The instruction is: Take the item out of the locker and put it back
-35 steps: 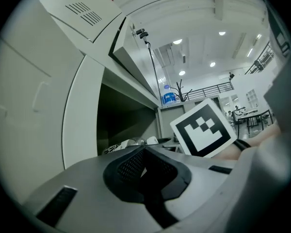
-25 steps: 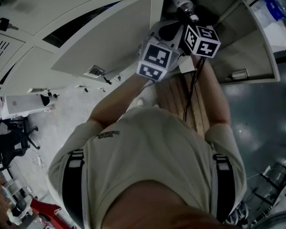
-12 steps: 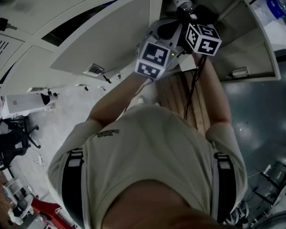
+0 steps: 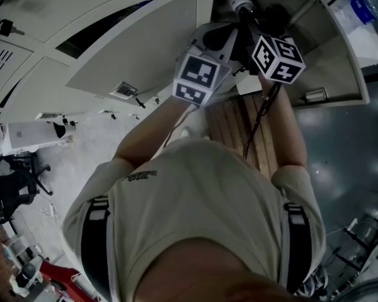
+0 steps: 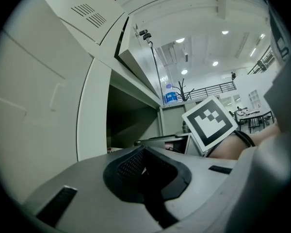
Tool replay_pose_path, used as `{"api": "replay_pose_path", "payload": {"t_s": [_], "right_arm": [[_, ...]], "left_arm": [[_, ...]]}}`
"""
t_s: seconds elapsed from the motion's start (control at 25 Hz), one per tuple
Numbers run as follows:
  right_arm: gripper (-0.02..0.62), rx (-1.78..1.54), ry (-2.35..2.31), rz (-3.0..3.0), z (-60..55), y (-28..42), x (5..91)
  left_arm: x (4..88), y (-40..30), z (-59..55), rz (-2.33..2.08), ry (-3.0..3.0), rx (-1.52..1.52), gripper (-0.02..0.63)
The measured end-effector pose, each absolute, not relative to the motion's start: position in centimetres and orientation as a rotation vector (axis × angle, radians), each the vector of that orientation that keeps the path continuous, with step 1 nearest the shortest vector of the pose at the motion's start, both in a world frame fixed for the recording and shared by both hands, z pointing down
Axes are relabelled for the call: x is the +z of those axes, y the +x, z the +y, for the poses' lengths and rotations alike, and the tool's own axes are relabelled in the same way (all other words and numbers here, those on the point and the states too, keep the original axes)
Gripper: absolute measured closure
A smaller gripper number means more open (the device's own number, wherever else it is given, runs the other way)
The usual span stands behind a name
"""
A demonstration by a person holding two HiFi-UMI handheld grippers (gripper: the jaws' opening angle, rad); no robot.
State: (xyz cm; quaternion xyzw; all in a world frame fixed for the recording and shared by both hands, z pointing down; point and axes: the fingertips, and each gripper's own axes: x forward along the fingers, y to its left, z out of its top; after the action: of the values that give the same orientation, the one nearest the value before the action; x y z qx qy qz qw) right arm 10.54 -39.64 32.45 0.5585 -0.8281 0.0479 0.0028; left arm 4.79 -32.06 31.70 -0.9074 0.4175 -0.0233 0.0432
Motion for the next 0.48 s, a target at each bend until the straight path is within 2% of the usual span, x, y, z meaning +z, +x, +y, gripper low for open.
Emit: {"api": "replay_pose_path", "payload": {"t_s": [0.32,0.4,0.48], "right_arm": [[0.525,0.038,1.817,-2.695,-35.5,11.6,27.0],[0.555,0.022,1.81,-2.726,-34.5,11.6,26.0],[0.56,0.001,1.799,-2.752,-33.5,11.6,25.1]], "left_arm": [[28.8,4.1,-30.4,1.244,-2.741,-0.019,0.594],[28.0,4.0,-29.8,1.233,-2.73,-0.002,0.594],[27.2,3.8,-29.2,1.222,-2.725,0.02,0.594]]}}
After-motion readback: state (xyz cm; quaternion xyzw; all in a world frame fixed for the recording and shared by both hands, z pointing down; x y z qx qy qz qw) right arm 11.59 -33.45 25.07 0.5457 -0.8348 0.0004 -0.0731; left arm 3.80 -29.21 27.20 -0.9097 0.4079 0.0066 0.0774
